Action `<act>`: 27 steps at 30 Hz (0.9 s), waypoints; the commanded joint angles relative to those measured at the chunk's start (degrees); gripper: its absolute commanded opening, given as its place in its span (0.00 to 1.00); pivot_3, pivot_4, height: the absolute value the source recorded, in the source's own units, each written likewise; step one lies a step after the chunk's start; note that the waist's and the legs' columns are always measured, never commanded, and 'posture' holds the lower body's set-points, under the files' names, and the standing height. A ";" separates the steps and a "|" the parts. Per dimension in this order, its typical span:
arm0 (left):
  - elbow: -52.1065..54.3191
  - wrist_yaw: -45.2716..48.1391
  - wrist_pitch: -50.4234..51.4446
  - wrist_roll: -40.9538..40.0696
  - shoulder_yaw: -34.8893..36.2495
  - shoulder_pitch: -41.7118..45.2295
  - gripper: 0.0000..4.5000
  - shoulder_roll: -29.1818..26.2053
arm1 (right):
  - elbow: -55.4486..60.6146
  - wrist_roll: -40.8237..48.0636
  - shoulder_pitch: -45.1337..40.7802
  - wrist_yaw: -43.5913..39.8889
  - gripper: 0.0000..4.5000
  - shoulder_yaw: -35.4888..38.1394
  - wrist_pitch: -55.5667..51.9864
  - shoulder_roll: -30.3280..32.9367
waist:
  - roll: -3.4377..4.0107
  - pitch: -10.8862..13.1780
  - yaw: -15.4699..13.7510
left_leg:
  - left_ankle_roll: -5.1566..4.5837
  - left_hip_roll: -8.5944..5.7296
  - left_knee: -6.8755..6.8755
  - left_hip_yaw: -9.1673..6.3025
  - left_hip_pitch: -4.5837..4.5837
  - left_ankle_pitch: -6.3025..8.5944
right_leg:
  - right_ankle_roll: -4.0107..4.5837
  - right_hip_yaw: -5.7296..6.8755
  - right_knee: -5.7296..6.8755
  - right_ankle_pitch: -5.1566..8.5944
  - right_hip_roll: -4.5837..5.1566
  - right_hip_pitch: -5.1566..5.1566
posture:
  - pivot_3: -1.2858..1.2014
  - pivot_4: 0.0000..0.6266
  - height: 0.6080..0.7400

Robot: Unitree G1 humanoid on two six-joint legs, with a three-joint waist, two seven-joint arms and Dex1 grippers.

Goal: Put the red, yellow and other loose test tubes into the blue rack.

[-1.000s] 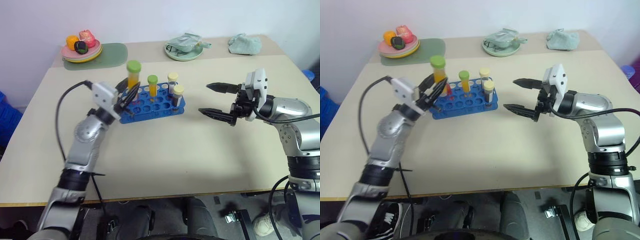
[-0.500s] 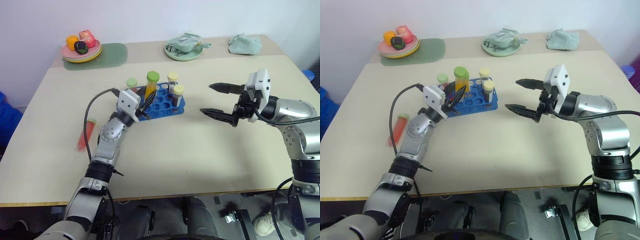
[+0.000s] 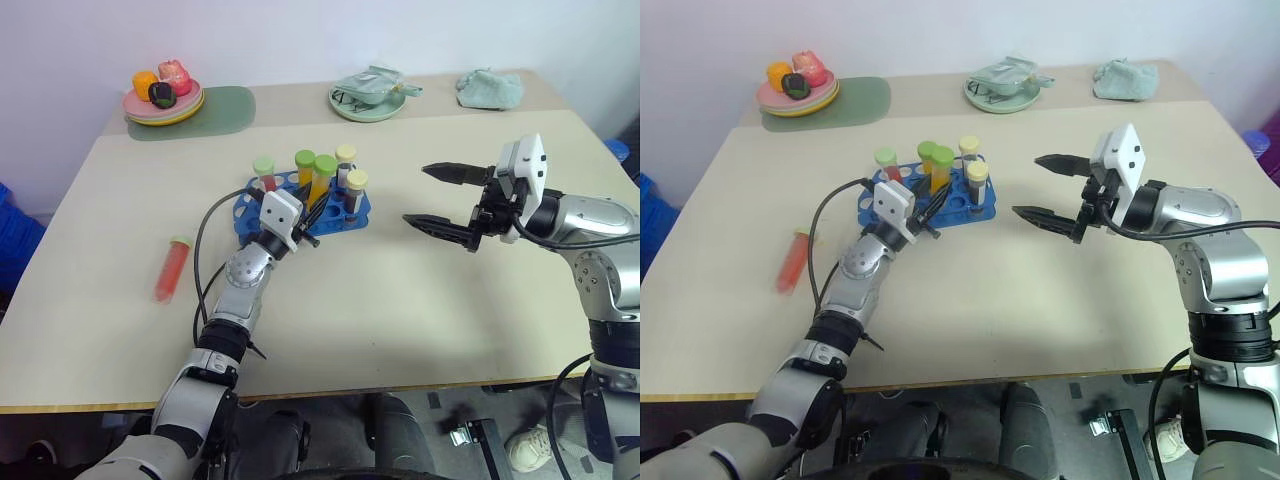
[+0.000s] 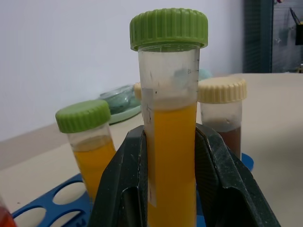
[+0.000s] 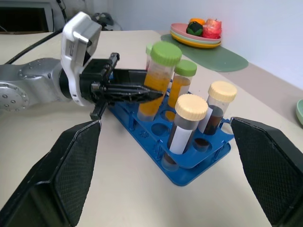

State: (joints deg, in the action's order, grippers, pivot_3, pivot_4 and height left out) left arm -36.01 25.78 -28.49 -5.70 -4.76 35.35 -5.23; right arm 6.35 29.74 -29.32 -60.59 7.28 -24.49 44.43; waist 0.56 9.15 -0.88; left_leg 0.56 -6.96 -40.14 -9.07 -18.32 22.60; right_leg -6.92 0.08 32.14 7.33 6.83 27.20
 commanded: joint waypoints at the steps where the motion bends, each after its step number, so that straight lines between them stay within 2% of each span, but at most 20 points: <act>1: -0.95 1.72 -0.86 -2.03 1.53 1.48 0.16 0.85 | 2.04 0.57 -0.25 0.34 1.00 1.97 0.38 1.06 | 0.00 0.00 -0.03 | 0.00 0.00 0.00 0.00 0.00 0.00 | 0.00 0.00 0.00 0.00 0.00 -0.01 | 0.52 0.24 1.00; 15: -0.05 5.24 -0.13 -4.88 3.96 -1.11 0.16 2.72 | 1.90 0.38 -0.38 0.51 1.00 2.29 0.77 1.50 | 0.00 0.00 -0.01 | -0.01 0.00 -0.01 -0.01 0.00 0.00 | 0.00 0.00 -0.01 0.00 0.00 0.00 | 0.52 0.24 1.00; 22: 1.70 8.52 -0.54 -6.83 4.85 -1.66 0.92 1.59 | 1.00 0.05 -1.01 0.28 1.00 1.90 1.51 1.08 | 0.00 0.00 0.08 | -0.01 0.00 -0.01 -0.01 0.00 0.00 | 0.00 0.00 0.00 0.00 0.00 0.00 | 0.52 0.24 1.00; 23: 2.71 9.09 -0.44 -7.08 4.66 -2.25 0.99 1.39 | 0.77 -0.06 -1.12 0.24 1.00 1.78 1.72 1.01 | 0.00 0.00 0.07 | -0.01 0.00 -0.01 -0.01 0.00 0.00 | 0.00 0.00 0.01 0.00 0.00 0.00 | 0.52 0.24 1.00; 27: 6.74 10.04 0.75 -7.87 4.59 -4.40 0.99 0.84 | 0.28 -0.22 -1.19 0.03 1.00 1.52 2.33 0.93 | 0.00 0.00 0.06 | 0.00 0.00 -0.01 -0.01 0.00 0.00 | 0.00 0.00 0.01 0.00 0.00 0.00 | 0.52 0.24 1.00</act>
State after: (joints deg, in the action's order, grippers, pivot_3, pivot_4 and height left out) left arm -32.52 35.09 -27.80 -12.17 -0.69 31.15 -3.97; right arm 6.12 29.49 -29.24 -60.25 7.94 -23.22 45.08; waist 0.56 9.15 -0.82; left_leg 0.56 -6.95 -40.15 -9.08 -18.31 22.60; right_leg -6.92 0.08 32.15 7.33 6.83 27.20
